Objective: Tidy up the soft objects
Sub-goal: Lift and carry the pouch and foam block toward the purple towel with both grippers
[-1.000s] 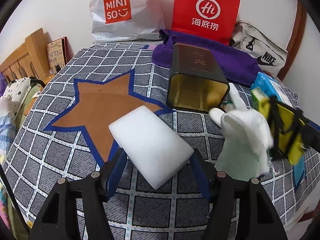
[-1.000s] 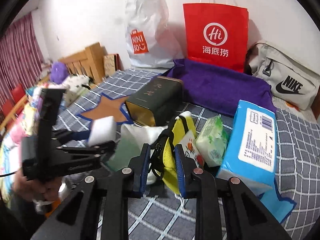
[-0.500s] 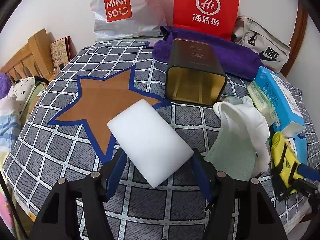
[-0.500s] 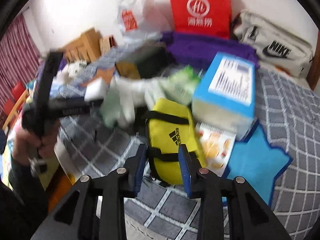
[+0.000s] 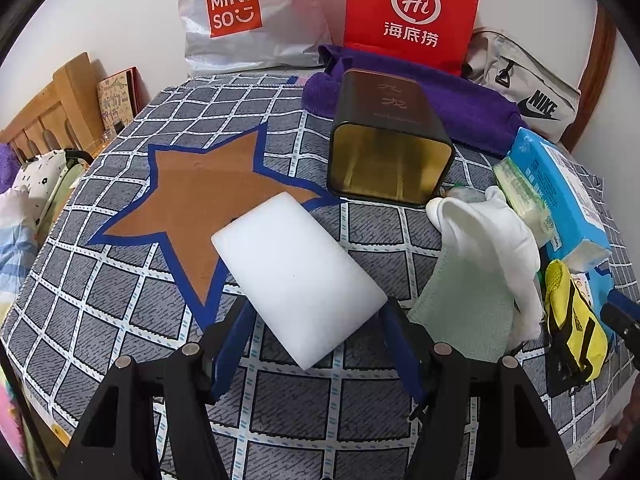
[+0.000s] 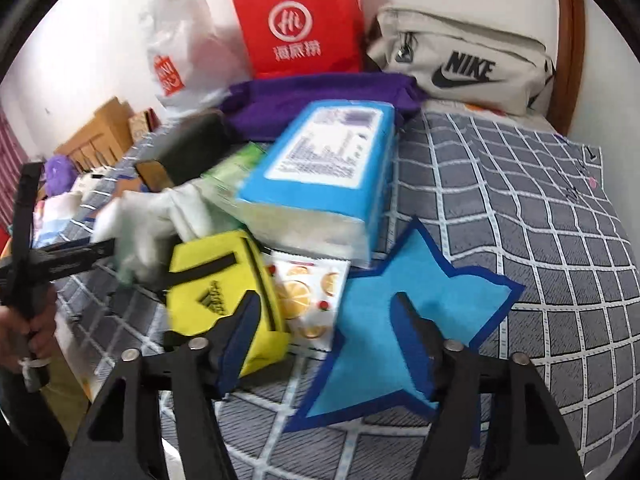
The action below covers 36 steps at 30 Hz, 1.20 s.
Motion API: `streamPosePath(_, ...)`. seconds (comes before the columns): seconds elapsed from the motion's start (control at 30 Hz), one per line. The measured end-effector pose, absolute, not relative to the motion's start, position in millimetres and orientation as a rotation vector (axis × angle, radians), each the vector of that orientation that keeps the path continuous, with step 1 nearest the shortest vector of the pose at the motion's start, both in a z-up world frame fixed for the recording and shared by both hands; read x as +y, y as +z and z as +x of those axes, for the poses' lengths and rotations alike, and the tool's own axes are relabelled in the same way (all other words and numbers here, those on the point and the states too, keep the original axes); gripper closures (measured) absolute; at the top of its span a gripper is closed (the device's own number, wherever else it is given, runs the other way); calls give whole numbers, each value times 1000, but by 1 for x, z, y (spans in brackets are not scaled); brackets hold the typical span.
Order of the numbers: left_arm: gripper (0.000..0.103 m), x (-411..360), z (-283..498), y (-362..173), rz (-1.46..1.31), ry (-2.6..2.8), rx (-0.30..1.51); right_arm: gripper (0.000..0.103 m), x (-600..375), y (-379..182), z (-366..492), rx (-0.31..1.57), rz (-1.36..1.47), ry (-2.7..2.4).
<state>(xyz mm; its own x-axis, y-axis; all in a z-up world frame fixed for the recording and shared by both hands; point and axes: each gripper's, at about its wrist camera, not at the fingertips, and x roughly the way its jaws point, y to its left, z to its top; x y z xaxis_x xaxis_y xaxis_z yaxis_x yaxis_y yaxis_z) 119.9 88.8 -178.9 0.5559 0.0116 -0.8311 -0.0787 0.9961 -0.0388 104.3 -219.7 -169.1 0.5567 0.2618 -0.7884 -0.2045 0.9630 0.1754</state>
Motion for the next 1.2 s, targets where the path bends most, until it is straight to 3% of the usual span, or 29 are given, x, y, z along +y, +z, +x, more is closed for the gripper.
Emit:
streamPosePath(0.07, 40, 89, 121, -180, -75, 52, 982, 40, -215, -166, 101, 933, 96, 333)
streamPosePath(0.2, 40, 88, 122, -180, -64, 50, 982, 21, -184, -161, 97, 907, 38, 446)
streamPosePath(0.4, 40, 90, 120, -181, -72, 40, 974, 16, -147, -182, 102, 951, -101, 427)
streamPosePath(0.53, 42, 88, 118, -181, -48, 40, 962, 21, -141, -189, 99, 929, -165, 391)
streamPosePath(0.6, 43, 90, 117, -180, -59, 36, 960, 31, -144, -186, 97, 923, -149, 391)
streamPosePath(1.2, 44, 90, 99, -139, -112, -4, 889, 31, -188, -138, 75, 852, 9, 358)
